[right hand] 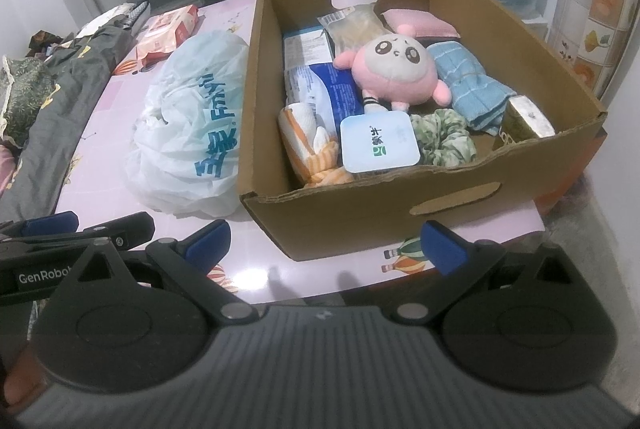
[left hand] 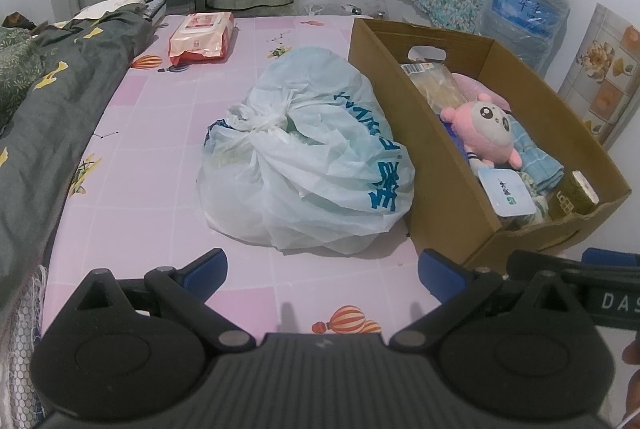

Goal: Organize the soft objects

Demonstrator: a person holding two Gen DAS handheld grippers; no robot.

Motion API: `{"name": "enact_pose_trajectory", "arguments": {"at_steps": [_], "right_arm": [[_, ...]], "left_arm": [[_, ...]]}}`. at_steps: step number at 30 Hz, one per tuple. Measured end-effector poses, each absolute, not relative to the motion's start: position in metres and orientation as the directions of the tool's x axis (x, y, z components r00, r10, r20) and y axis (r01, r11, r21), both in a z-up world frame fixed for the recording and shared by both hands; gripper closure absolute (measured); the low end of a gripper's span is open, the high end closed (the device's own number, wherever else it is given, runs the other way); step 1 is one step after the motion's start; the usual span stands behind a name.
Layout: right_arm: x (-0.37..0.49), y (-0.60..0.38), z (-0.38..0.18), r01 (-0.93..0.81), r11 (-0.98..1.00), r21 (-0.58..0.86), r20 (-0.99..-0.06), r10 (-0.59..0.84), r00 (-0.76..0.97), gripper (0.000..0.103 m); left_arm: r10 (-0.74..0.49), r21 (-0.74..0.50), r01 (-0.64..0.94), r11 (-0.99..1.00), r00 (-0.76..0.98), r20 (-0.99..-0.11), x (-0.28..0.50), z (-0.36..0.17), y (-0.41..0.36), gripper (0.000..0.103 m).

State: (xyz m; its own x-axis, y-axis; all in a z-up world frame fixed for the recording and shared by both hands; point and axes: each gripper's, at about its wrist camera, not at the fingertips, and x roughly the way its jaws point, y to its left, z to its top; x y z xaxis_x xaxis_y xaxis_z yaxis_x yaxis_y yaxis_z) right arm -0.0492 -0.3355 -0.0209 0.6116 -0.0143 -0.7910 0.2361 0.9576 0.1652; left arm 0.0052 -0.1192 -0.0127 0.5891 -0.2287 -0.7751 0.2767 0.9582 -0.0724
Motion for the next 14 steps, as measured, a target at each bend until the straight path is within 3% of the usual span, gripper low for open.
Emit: {"name": "enact_pose_trajectory", "arguments": {"at_steps": [14], "right_arm": [[-0.0482,-0.3357,-0.0196,0.236,0.957,0.168,-0.791,-0.011,0.611,0.001]], "left_arm": [[-0.228,-0.074,0.275,0.959,0.588,-0.776,0.0058,-0.0112,-0.1204,0.001]]}}
